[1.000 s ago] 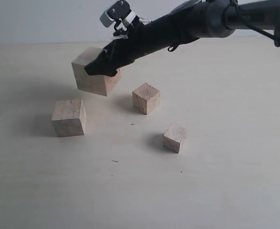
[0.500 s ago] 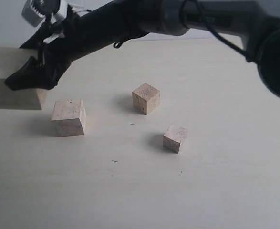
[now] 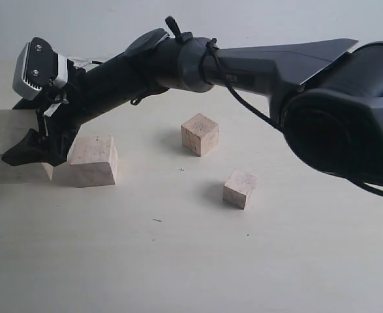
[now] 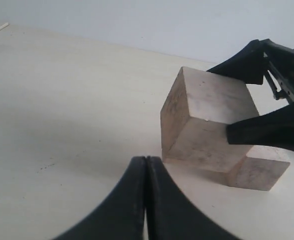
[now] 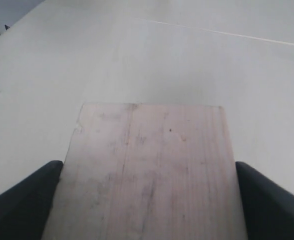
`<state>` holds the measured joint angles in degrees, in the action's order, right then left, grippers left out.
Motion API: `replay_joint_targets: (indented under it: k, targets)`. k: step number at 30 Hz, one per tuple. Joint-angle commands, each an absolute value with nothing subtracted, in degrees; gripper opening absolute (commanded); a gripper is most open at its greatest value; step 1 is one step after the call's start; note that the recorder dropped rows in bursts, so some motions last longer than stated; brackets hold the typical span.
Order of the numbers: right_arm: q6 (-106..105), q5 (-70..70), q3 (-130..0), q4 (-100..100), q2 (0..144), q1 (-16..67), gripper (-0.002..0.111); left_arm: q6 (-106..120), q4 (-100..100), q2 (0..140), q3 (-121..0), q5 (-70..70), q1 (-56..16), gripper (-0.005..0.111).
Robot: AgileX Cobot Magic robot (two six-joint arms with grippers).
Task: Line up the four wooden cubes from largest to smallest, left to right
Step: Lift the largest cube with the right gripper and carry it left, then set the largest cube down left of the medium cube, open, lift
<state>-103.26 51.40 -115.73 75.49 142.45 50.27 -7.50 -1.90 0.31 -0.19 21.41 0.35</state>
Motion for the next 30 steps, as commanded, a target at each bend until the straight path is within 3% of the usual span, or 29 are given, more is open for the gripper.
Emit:
replay_joint_targets:
  k: [1,10,30]
  targets:
    - [-103.7,50.8,-116.9,76.7,144.1,49.5,0.000,-7.5,-2.1,0.0,0.0,21.3,-0.1,0.000]
    - [-91.8,52.0,-116.9,62.0,144.2,46.2,0.000,-7.5,-2.1,0.0,0.0,21.3,-0.1,0.000]
    - [-83.0,60.3,-116.9,55.4,141.9,41.3,0.000,-7.5,-2.1,0.0,0.0,21.3,-0.1,0.000]
